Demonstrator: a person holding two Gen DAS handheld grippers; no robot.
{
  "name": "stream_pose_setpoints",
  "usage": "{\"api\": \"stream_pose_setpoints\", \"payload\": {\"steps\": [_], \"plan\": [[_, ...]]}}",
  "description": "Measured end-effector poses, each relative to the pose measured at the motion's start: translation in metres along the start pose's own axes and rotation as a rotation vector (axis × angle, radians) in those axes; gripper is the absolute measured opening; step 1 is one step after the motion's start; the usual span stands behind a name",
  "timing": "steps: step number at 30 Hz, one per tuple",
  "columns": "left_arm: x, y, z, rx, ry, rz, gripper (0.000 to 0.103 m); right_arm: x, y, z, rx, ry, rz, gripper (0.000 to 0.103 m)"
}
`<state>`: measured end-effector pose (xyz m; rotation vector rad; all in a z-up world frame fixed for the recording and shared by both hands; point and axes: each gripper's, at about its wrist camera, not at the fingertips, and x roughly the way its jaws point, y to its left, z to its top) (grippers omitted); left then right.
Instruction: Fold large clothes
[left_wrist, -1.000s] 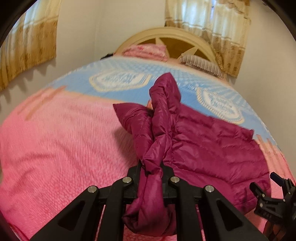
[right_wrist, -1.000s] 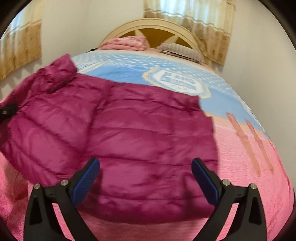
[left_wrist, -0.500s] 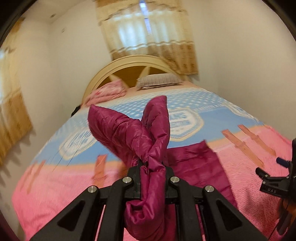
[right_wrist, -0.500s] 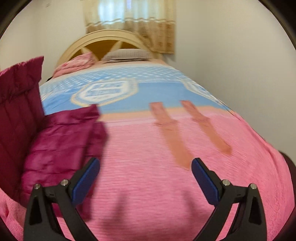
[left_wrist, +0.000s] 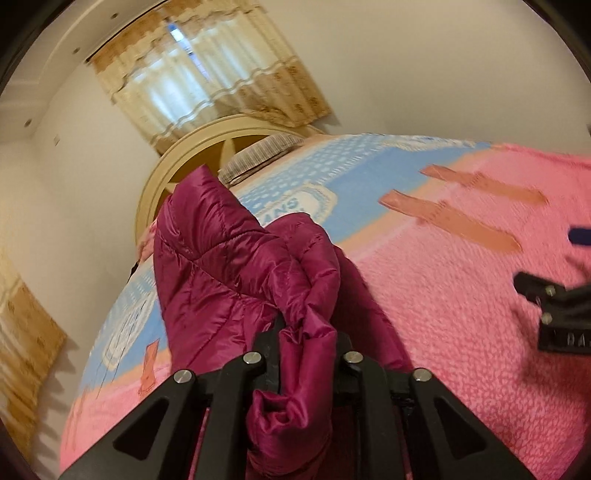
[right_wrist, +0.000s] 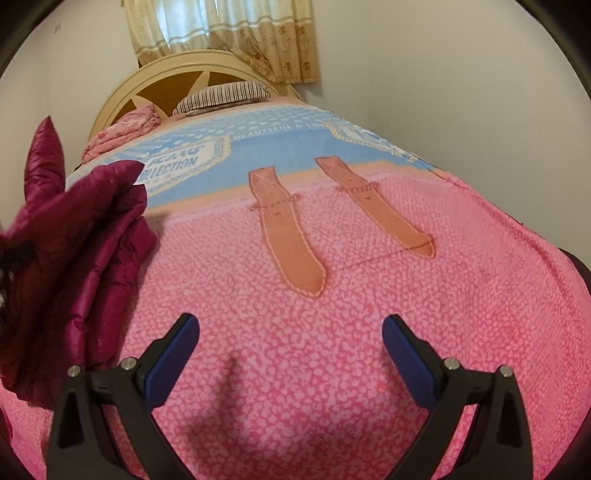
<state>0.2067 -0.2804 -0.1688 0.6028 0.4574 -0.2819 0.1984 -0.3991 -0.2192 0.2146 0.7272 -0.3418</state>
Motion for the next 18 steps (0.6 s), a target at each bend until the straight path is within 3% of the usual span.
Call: {"api": "stream_pose_setpoints", "payload": {"steps": [1, 4, 6, 8, 12, 16, 18], "plan": [[-0.001, -0.003, -0.002, 0.013, -0.006, -0.007, 0.016, 0.0, -0.001, 0.0, 0.002, 0.002, -0.004, 0.101], [-0.009, -0.003, -0.002, 0.041, -0.018, 0.009, 0.04, 0.002, -0.005, 0.002, 0.002, 0.003, -0.015, 0.101], [-0.026, 0.004, 0.001, 0.036, -0.07, 0.064, 0.074, 0.003, -0.008, 0.002, 0.002, 0.004, -0.03, 0.101], [-0.043, 0.012, 0.004, 0.016, -0.131, 0.101, 0.094, 0.005, -0.009, 0.004, 0.001, 0.008, -0.049, 0.101], [-0.066, 0.06, 0.007, -0.113, -0.18, 0.111, 0.095, 0.004, -0.011, 0.008, 0.005, 0.011, -0.061, 0.101], [-0.036, 0.132, -0.005, -0.281, -0.063, 0.238, 0.096, -0.02, 0.003, 0.027, -0.014, -0.047, -0.049, 0.101], [-0.002, 0.173, -0.019, -0.379, 0.08, 0.306, 0.096, -0.033, 0.017, 0.043, -0.018, -0.072, -0.015, 0.097]]}}
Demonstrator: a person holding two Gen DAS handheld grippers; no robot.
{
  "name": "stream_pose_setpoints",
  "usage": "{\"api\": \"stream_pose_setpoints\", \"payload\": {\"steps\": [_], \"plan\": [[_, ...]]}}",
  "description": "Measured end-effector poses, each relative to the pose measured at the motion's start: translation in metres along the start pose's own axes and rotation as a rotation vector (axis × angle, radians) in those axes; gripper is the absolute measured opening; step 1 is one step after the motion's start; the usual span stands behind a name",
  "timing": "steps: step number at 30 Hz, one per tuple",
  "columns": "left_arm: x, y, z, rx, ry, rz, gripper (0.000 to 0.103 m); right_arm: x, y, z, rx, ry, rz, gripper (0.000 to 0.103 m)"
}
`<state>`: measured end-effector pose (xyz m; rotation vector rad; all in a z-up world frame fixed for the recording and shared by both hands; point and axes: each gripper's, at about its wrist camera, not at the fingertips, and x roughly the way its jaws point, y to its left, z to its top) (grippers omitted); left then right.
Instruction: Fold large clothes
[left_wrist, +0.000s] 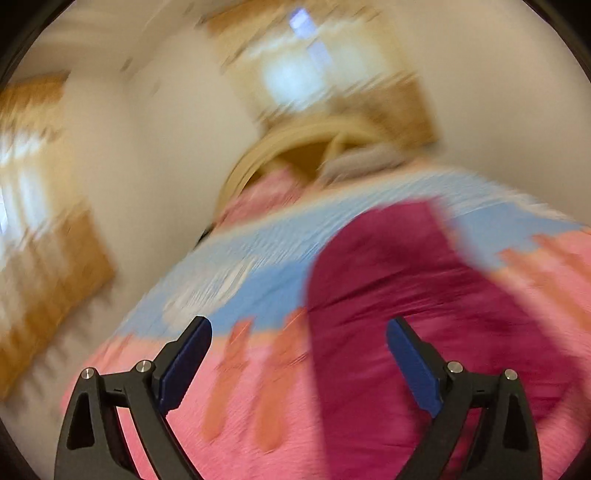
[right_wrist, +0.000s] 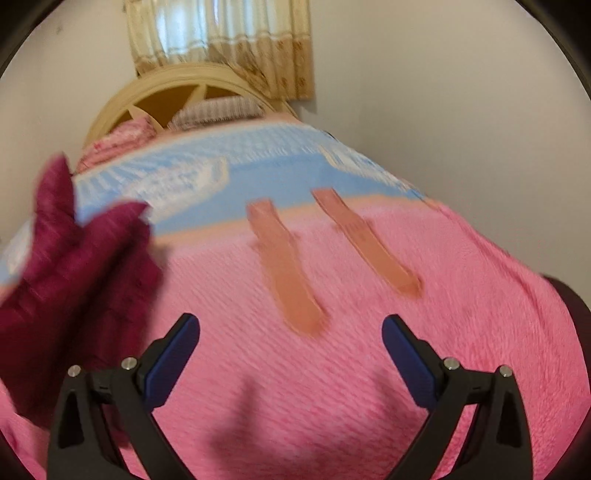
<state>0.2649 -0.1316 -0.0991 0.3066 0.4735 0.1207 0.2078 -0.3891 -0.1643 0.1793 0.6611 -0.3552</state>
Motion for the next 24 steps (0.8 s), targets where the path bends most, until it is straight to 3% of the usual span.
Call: {"api": "stream_pose_setpoints", "payload": {"steps": [3, 9, 11, 15, 19, 24], "plan": [[0.05, 0.037, -0.001, -0.121, 0.149, 0.108, 0.096, -0.019, 0.038, 0.034, -0.045, -0.043, 0.054, 0.09], [0.086, 0.059, 0.006, -0.179, 0.2, 0.157, 0.096, -0.045, 0.157, 0.098, -0.211, -0.1, 0.136, 0.088], [0.095, 0.061, 0.012, -0.194, 0.216, 0.163, 0.096, -0.035, 0.196, 0.109, -0.236, -0.084, 0.148, 0.086], [0.117, 0.058, 0.02, -0.251, 0.27, 0.147, 0.096, 0.014, 0.249, 0.114, -0.232, -0.023, 0.134, 0.069], [0.136, 0.047, 0.02, -0.262, 0.294, 0.132, 0.096, 0.046, 0.26, 0.096, -0.235, -0.002, 0.081, 0.059], [0.142, 0.011, 0.021, -0.211, 0.266, 0.076, 0.096, 0.081, 0.211, 0.066, -0.18, 0.057, 0.014, 0.055]]}}
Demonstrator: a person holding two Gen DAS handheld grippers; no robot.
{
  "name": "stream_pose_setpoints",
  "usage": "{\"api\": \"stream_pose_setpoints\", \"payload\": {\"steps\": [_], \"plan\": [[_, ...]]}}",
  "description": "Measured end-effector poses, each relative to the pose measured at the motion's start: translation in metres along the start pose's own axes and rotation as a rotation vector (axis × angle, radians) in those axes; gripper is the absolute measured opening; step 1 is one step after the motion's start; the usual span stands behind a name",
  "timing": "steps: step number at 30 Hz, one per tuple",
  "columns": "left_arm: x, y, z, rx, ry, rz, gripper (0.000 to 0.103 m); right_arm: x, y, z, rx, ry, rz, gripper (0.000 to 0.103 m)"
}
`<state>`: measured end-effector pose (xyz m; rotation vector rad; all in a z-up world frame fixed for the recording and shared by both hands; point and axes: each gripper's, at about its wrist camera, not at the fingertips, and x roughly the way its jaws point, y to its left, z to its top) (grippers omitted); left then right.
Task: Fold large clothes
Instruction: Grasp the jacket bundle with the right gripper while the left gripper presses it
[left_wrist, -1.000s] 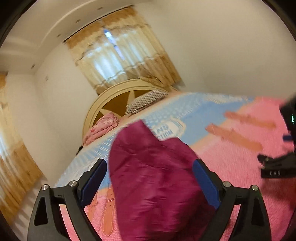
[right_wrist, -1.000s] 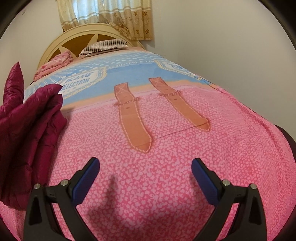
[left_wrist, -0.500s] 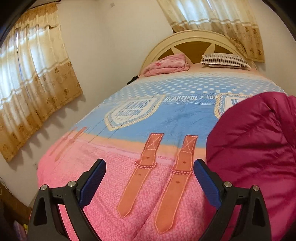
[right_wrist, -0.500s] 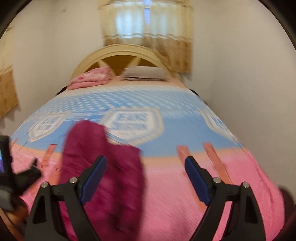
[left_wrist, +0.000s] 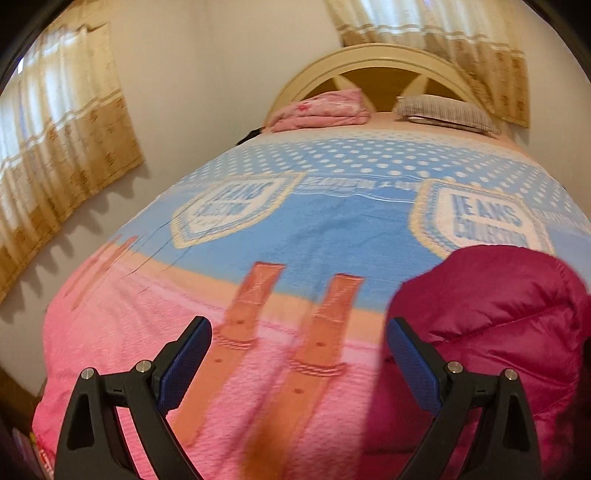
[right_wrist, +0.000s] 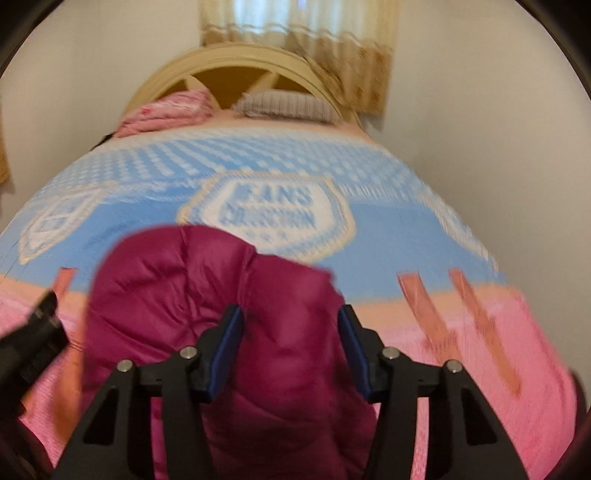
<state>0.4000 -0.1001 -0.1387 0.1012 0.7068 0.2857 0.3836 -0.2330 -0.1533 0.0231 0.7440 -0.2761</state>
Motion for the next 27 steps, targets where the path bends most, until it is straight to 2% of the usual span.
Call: {"api": "stream_pose_setpoints", "payload": {"steps": [3, 6, 9, 17, 27], "plan": [[-0.002, -0.033, -0.007, 0.074, -0.006, -0.027, 0.096, 0.016, -0.021, -0.019, 0.041, 0.043, -0.012, 0.055], [-0.003, -0.061, -0.016, 0.158, -0.03, 0.006, 0.096, 0.026, -0.038, -0.036, 0.084, 0.062, -0.003, 0.055], [0.0, -0.076, -0.026, 0.196, -0.048, 0.039, 0.096, 0.029, -0.048, -0.045, 0.12, 0.054, 0.026, 0.056], [0.017, -0.086, -0.039, 0.199, -0.036, 0.045, 0.097, 0.043, -0.055, -0.057, 0.162, 0.034, 0.088, 0.058], [0.032, -0.088, -0.047, 0.179, -0.008, 0.029, 0.098, 0.055, -0.055, -0.063, 0.165, 0.05, 0.103, 0.059]]}}
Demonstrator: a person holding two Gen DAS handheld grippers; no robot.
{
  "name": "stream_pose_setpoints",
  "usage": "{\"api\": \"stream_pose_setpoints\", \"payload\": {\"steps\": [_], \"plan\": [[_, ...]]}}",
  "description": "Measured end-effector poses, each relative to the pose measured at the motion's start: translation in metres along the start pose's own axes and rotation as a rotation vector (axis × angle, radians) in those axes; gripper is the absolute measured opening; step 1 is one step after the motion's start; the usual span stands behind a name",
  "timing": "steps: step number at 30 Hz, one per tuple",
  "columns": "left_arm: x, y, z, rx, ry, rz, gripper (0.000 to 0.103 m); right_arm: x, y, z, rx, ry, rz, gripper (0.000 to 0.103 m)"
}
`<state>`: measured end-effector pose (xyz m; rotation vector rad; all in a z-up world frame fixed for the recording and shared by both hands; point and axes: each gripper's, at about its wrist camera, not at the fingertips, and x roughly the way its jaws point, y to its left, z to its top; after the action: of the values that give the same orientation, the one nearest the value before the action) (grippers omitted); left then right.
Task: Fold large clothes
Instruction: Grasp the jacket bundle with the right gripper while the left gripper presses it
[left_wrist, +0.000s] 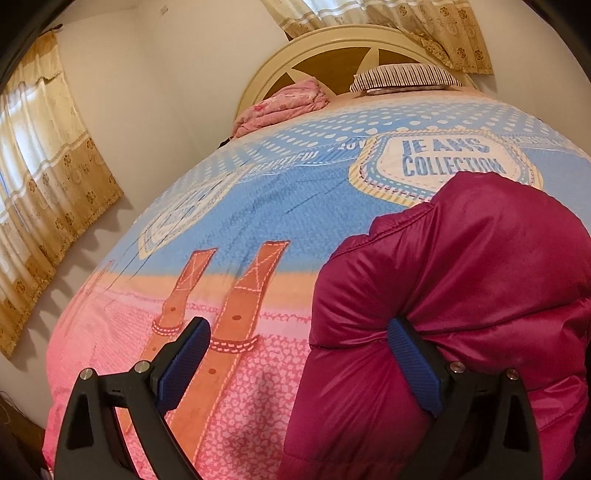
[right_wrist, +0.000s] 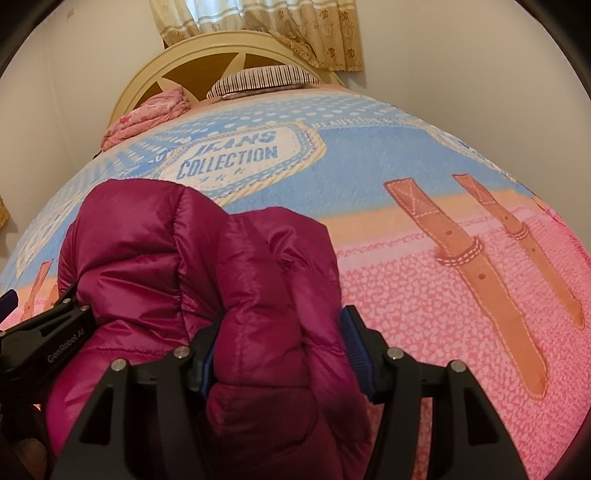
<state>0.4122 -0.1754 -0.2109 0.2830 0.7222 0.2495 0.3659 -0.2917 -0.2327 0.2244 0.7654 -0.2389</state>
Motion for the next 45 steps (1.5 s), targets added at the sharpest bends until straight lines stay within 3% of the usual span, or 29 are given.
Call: {"api": "stream_pose_setpoints", "payload": {"steps": [19, 45], "plan": [[0.011, -0.001, -0.002, 0.001, 0.037, -0.016, 0.098, 0.011, 0.003, -0.002, -0.017, 0.06, -0.024, 0.065], [0.016, -0.006, -0.003, 0.02, 0.05, -0.004, 0.099, 0.016, 0.003, -0.001, -0.023, 0.08, -0.033, 0.067]]}}
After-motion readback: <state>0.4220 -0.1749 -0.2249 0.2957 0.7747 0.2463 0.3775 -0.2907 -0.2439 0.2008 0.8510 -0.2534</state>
